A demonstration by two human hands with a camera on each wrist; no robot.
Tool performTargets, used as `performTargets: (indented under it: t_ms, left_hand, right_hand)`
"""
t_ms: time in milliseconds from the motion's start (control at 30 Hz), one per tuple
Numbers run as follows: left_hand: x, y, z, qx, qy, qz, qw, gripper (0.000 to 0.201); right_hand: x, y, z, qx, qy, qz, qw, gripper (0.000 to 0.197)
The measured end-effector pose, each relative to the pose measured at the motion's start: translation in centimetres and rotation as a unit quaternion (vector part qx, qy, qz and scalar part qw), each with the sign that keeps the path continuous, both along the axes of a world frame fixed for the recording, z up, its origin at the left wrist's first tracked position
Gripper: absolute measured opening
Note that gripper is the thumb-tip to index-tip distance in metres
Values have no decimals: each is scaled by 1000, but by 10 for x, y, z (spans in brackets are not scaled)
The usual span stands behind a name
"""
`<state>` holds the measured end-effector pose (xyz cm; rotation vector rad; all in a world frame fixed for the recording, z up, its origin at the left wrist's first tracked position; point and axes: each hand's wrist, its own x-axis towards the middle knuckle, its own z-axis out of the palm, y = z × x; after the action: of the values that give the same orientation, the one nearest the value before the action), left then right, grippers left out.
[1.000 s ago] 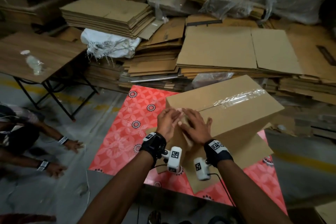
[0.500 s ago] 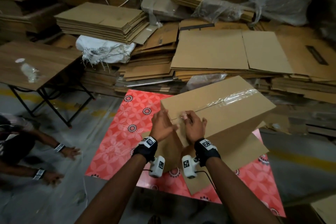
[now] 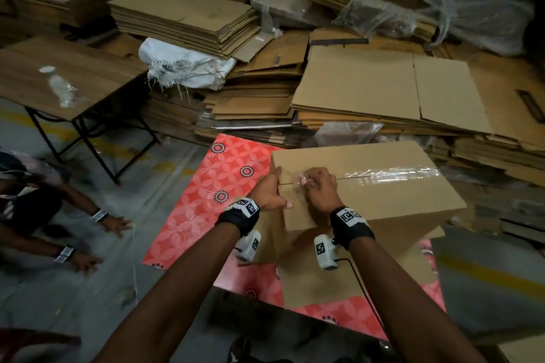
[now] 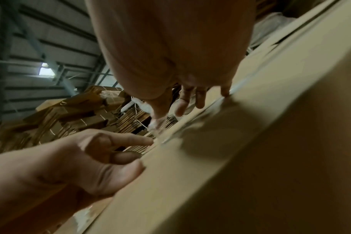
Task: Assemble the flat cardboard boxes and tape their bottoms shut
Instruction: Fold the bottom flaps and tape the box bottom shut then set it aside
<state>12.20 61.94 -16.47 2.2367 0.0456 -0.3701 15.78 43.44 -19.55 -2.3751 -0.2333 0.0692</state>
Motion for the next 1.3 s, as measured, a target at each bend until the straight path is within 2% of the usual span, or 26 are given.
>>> performTargets:
  t_ms: [133,233,333,433,500,567,633,733,833,1000,1133,1233,1300]
  left_hand:
    - [9,18,15,62,1,-34,997,93]
    - [16,25,20,86,8,-57,995,93]
    - [25,25,17,138,12,-65,988,89]
    - [31,13,23,218,-21,-99,971,72]
    - [35,4,25,261,-44,-135,955,73]
    - [35,-2,23,281,-42,-155,946,78]
    - [36,-5,18,281,-43,-164,945,71]
    - [38,-2,14,280,-48,-182,941,56]
    - [43,1,13,288,-53,-185,938,55]
    - [47,-7,16,283,-39,-196,938,55]
    - [43,-23,15,275,-45,-187,942,60]
    - [37,-31,9,288,-52,-185,938,75]
    - [31,-32,6,293,-58,-182,937,88]
  right_hand:
    - [-4,6,-6,225,33,14,974,19]
    - [-2,6,-5,269,6,-13,963,22]
    - [-3,1,-7,223,-34,-58,973,21]
    - [-1,-2,-6,160,-81,-95,979,16]
    - [1,-2,-3,117,-103,-88,984,10]
    - [-1,-1,-3,46,-128,-61,989,18]
    - [-7,-1,0,16,-122,-39,992,20]
    - [-15,-9,-2,40,-106,-35,993,8]
    - [-13,-16,-12,100,-67,-57,991,16]
    - [-5,-19,-12,146,-24,-63,987,33]
    - [-2,-20,-11,165,-25,-77,983,22]
    - [3,-19,-8,145,-24,-122,982,34]
    - [6,-20,-3,130,-25,-122,984,44]
